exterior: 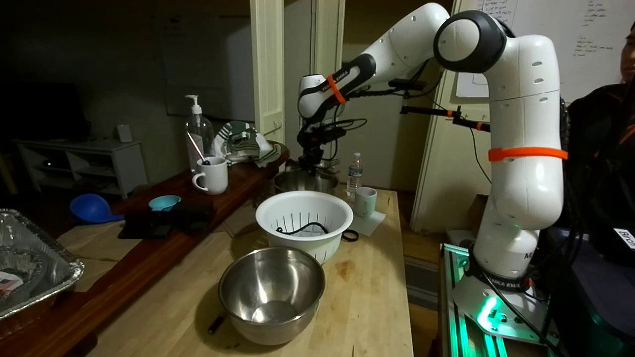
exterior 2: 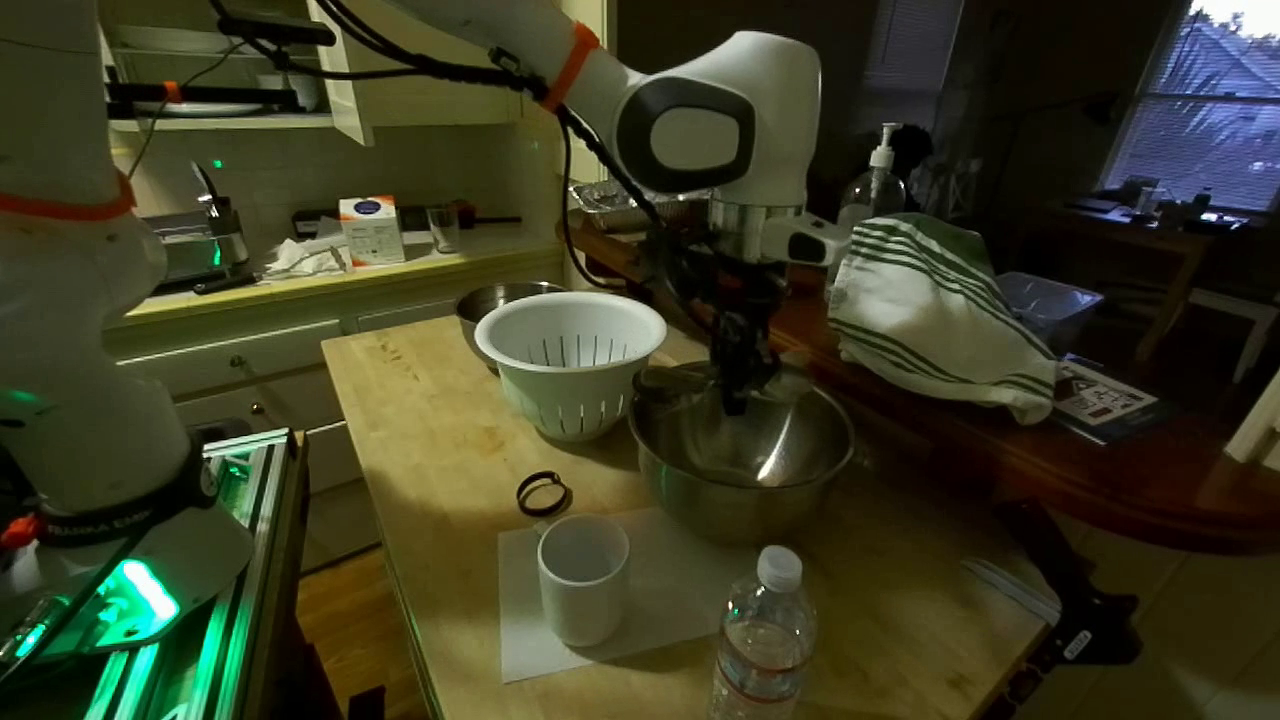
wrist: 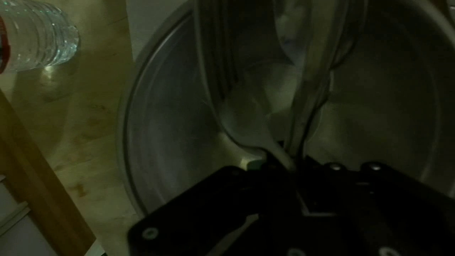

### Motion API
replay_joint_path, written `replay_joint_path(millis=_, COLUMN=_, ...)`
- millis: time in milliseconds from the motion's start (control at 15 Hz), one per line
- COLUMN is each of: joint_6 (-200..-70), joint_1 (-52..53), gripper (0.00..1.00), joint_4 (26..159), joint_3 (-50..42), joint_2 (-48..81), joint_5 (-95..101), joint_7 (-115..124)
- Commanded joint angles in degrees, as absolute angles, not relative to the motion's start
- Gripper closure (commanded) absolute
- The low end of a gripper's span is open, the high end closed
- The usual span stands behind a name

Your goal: Take the white cloth out of the silver bowl on the right and place it in the white colander then take the cutlery out of the bowl on the right and put them in the bowl on the left.

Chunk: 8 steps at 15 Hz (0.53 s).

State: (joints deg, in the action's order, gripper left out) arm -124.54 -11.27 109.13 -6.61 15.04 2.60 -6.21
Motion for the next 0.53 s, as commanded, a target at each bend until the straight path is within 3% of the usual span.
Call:
replay_joint_path(millis=0, joint_6=-121.47, joint_1=-8.18, gripper=0.98, joint_4=110.56, joint_3=-6.86, joint_2=10.37, joint_5=7.80, joint_7=-3.84)
replay_joint_path(millis=467, joint_6=-117.78, joint_1=-0.14, gripper=0.98, joint_4=113.11, joint_3=-2.31, joint_2=7.57, joint_5=20.92, joint_7=-1.01)
